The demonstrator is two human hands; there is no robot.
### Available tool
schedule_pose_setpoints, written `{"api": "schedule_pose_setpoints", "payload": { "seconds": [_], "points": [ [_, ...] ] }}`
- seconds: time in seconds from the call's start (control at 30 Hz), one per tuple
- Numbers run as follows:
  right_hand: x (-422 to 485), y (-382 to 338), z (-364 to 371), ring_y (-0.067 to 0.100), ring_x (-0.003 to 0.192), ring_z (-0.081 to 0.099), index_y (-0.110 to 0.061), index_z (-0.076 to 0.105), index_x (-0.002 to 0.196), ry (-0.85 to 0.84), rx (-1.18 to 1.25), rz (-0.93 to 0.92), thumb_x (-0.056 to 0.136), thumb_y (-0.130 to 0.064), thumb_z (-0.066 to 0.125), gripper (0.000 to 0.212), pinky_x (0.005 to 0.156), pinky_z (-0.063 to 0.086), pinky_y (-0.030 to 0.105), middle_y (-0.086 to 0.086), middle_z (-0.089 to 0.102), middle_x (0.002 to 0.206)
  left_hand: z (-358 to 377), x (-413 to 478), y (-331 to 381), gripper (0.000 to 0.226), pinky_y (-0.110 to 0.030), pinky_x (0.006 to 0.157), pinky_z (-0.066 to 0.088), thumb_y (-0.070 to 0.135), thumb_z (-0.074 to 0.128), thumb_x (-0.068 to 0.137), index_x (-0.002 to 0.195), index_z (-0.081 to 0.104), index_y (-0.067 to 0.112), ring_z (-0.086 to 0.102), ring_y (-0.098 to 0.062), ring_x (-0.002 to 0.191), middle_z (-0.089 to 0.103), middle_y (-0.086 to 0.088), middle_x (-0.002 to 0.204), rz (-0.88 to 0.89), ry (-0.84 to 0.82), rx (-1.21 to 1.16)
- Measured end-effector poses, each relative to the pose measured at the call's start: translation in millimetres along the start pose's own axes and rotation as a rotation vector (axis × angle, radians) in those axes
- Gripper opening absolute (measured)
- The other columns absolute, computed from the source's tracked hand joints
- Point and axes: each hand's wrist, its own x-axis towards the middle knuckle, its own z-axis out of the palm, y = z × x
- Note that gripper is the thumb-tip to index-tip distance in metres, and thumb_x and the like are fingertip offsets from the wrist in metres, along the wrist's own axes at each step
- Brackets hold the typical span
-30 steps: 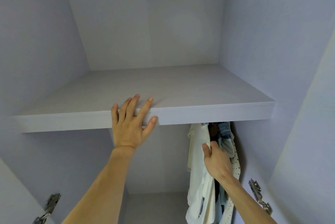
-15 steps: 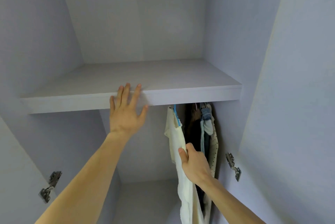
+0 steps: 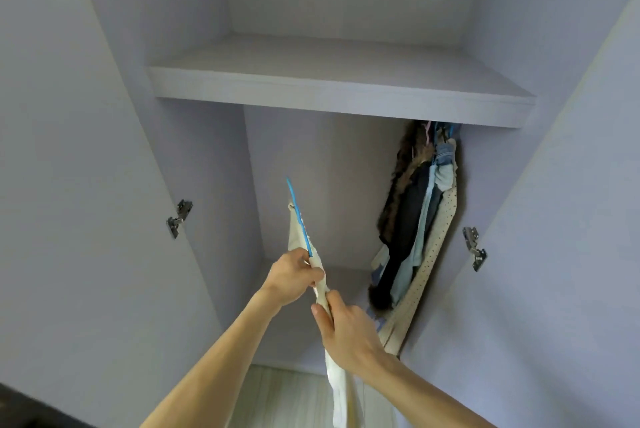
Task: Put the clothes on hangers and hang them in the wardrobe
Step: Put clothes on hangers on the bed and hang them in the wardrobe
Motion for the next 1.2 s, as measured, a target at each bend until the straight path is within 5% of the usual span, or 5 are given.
{"api": "schedule_pose_setpoints", "payload": {
  "seconds": [0.27, 0.43, 0.6, 0.83, 1.2],
  "points": [
    [-7, -20, 9, 0.014, 0.073, 0.061, -0.024, 0.054, 0.075, -0.247, 0.080, -0.033, 0.085, -0.076, 0.039, 0.055, 0.074, 0.052, 0.040, -0.008, 0.068, 0.074, -53, -65, -45, 0.018, -0.035, 0.070, 0.052, 0.023, 0.062, 0.058, 0.071, 0.051, 0.019, 0.050, -0.020, 0.067, 0.054, 0.010, 0.058, -0.066, 0.006, -0.050],
    [12, -26, -5, -0.002, 0.084, 0.060, -0.033, 0.056, 0.104, -0.123, 0.139, -0.072, 0.090, -0.062, 0.053, 0.033, 0.085, 0.051, 0.034, -0.021, 0.065, 0.104, -108, -120, -58, 0.009, -0.024, 0.052, 0.030, 0.016, 0.053, 0.052, 0.057, 0.046, 0.017, 0.035, -0.018, 0.060, 0.041, 0.002, 0.060, -0.120, 0.061, 0.033],
    [31, -77, 14, 0.010, 0.124, 0.043, -0.033, 0.050, 0.137, -0.075, 0.063, -0.403, 0.086, -0.074, 0.042, 0.066, 0.107, 0.036, 0.030, -0.017, 0.051, 0.136, -138, -190, -85, 0.013, -0.022, 0.050, 0.032, 0.012, 0.050, 0.052, 0.063, 0.048, 0.006, 0.038, -0.016, 0.058, 0.042, -0.002, 0.061, -0.146, 0.116, 0.007],
    [2, -164, 89, 0.011, 0.060, 0.044, -0.022, 0.032, 0.064, -0.358, 0.118, -0.777, 0.089, -0.076, 0.037, 0.059, 0.060, 0.041, 0.038, -0.006, 0.043, 0.057, -136, -334, -149, 0.011, -0.023, 0.053, 0.034, 0.016, 0.055, 0.056, 0.061, 0.051, 0.007, 0.041, -0.011, 0.058, 0.046, -0.002, 0.062, -0.289, 0.404, -0.144],
    [-118, -263, 158, 0.013, 0.047, 0.042, -0.030, 0.030, 0.053, -0.786, 0.148, -1.578, 0.087, -0.075, 0.039, 0.057, 0.044, 0.028, 0.026, -0.010, 0.040, 0.051, 20, -495, -168, 0.020, -0.031, 0.088, 0.052, 0.045, 0.066, 0.093, 0.105, 0.077, 0.034, 0.066, -0.005, 0.097, 0.074, 0.014, 0.096, -0.619, 1.115, -0.340]
  ]
}}
